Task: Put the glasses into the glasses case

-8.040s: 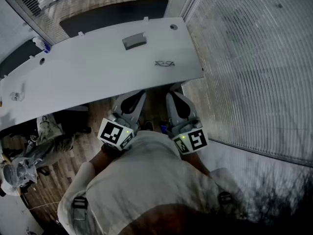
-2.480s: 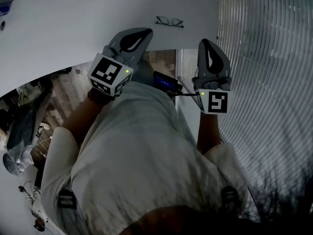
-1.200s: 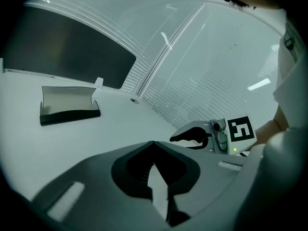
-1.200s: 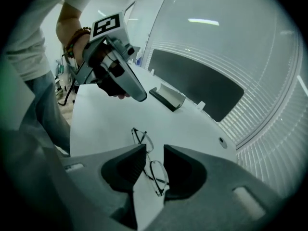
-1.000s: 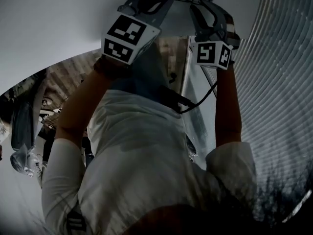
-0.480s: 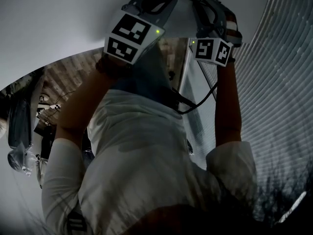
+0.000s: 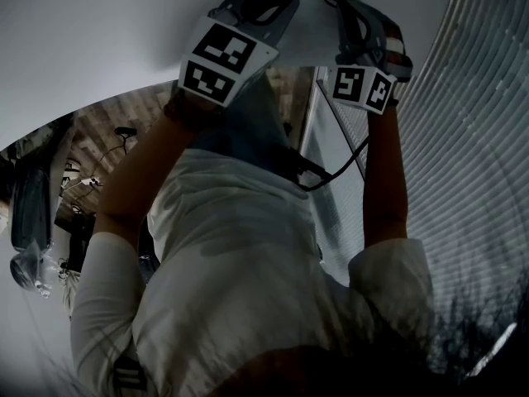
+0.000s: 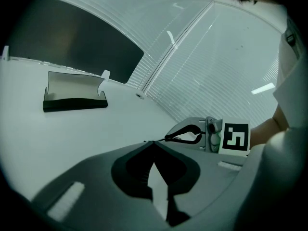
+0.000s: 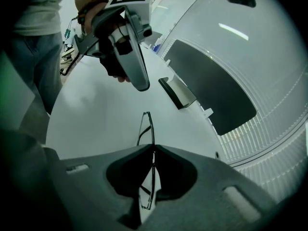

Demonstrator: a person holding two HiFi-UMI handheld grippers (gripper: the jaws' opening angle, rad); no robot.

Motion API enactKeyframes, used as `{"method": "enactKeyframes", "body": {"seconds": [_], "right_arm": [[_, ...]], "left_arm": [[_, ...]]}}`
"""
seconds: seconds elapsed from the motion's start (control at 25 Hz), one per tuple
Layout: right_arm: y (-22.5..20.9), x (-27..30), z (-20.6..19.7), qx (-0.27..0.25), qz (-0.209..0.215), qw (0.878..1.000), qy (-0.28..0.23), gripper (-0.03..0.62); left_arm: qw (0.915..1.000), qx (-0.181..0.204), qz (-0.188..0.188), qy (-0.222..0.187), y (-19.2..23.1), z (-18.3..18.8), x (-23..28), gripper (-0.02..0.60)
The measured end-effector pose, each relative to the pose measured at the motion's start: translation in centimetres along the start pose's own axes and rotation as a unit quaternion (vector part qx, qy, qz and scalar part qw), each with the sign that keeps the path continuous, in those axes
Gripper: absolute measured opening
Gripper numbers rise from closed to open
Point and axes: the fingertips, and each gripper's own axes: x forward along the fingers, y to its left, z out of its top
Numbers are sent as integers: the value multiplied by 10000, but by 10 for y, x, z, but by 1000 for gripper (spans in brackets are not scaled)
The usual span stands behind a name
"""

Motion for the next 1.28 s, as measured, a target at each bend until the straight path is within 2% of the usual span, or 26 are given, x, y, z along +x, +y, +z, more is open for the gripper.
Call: {"method": "enactKeyframes", "body": {"seconds": [0.24, 0.44, 0.68, 1.0, 1.28], "right_arm": [[-18, -12, 3, -17, -165, 9999, 21, 15], [-21, -24, 25, -59, -372, 9993, -34, 15], [-88, -40, 32, -295, -718, 9968, -199, 15], [-151, -58, 88, -858, -1090, 9884, -623, 15], [-176, -47, 156, -1298, -1138, 9786, -1123, 15]], "left_arm": [[10000, 57, -42, -62, -6, 12, -4, 0], [9997, 164, -57, -197, -2, 12, -26, 0], [9986, 281, -4, -448, -11, 59, -17, 0], [9956, 277, 216, -871, -3, 99, -38, 0], [9907, 184, 632, -1190, 40, 130, -75, 0]]}}
